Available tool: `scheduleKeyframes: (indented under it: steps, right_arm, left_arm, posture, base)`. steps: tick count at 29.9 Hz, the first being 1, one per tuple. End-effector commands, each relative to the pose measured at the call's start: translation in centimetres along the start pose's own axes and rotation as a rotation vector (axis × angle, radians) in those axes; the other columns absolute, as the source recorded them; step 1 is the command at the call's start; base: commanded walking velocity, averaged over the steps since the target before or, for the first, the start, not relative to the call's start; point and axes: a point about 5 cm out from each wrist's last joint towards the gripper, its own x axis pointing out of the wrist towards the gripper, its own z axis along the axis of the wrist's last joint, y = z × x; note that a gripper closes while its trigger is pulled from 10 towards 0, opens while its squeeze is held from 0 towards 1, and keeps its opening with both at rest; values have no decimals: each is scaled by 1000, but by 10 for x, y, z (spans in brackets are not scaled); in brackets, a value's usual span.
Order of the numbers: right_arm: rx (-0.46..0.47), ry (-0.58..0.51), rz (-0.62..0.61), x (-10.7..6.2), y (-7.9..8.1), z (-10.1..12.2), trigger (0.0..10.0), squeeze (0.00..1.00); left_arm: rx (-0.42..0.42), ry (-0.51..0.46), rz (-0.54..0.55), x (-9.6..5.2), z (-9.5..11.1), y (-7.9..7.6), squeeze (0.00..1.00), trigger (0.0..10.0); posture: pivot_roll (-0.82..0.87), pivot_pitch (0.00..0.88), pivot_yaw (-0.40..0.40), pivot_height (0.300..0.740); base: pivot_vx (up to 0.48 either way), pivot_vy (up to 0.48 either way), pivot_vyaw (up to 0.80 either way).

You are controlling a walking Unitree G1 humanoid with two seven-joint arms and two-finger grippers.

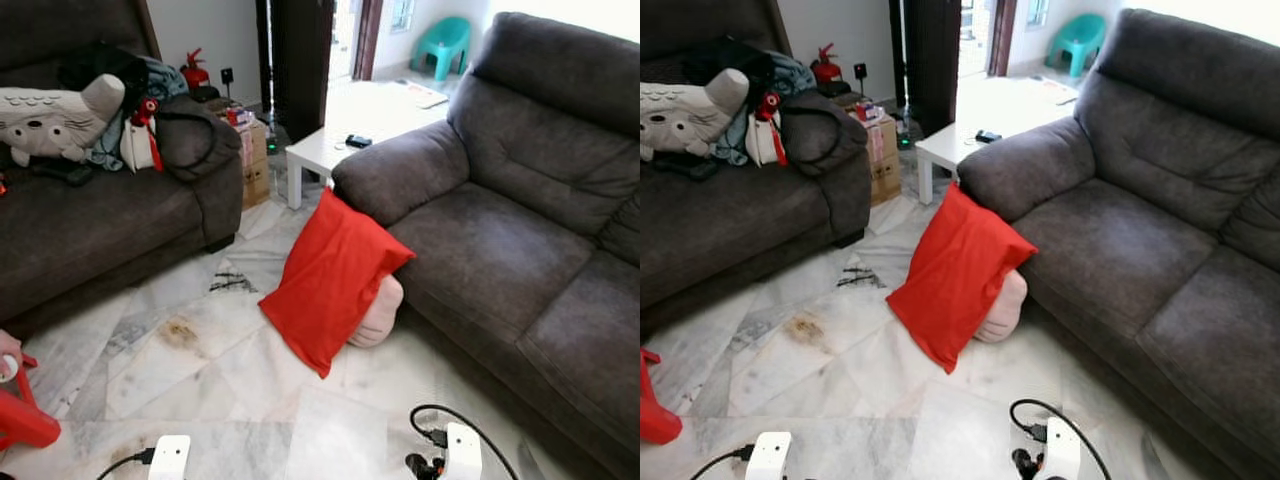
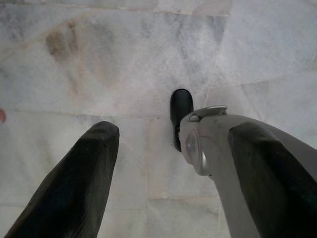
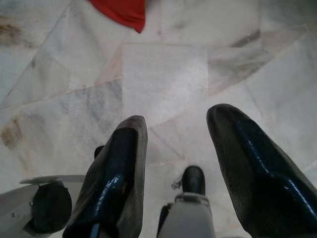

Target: Move the pillow to the sofa from floor

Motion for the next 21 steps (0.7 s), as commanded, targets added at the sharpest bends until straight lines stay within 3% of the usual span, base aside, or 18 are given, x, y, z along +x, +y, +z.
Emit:
scheduleKeyframes:
  steps: [1,21]
  right_arm:
    - [0,-17,-1,0,-1,3,10000,0]
    - [-31,-22,5,1,0,5,10000,0]
  left_arm:
    - [-1,13,4,0,-2,0,0,10000]
    - [1,15,0,0,-2,-1,0,10000]
  posture:
    - [-5,0,-44,740]
    - [-3,0,-48,740]
  base:
    - [356,0,0]
    - [361,0,0]
